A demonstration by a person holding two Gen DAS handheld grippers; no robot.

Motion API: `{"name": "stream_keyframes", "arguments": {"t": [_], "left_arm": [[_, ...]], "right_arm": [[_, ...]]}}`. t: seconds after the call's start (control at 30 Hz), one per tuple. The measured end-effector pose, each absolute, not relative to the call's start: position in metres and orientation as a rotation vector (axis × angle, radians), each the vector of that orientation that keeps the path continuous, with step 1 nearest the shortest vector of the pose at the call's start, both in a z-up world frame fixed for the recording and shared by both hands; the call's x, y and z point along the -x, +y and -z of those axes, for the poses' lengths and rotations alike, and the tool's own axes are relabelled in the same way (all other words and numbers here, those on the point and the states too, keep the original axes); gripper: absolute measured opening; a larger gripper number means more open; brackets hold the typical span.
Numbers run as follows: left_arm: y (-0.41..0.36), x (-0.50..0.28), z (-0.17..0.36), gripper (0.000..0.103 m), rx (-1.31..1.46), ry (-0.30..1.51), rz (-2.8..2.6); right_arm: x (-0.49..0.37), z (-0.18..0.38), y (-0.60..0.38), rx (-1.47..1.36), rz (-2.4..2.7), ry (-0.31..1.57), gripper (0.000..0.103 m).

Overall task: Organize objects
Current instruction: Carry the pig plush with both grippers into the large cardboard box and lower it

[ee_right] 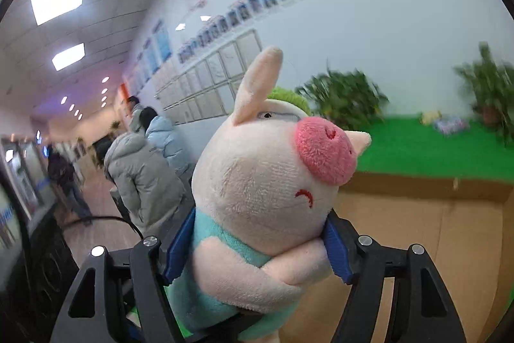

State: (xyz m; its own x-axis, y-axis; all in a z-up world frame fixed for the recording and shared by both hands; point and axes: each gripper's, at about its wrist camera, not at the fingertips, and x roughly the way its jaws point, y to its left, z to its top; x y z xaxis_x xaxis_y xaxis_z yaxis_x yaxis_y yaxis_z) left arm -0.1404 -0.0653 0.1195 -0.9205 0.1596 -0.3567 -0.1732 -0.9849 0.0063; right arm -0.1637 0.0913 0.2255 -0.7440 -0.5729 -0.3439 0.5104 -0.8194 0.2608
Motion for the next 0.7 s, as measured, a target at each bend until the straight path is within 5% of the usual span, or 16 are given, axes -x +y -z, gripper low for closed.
{"name": "stream_keyframes", "arguments": {"t": [0.7], "left_arm": [[-0.087,0.205,-0.002,0.067,1.045,-0.002,-2.839]], "right_arm": [[0.313,-0.022,0.064,-1.044,2.245,-0.345,0.065]]}}
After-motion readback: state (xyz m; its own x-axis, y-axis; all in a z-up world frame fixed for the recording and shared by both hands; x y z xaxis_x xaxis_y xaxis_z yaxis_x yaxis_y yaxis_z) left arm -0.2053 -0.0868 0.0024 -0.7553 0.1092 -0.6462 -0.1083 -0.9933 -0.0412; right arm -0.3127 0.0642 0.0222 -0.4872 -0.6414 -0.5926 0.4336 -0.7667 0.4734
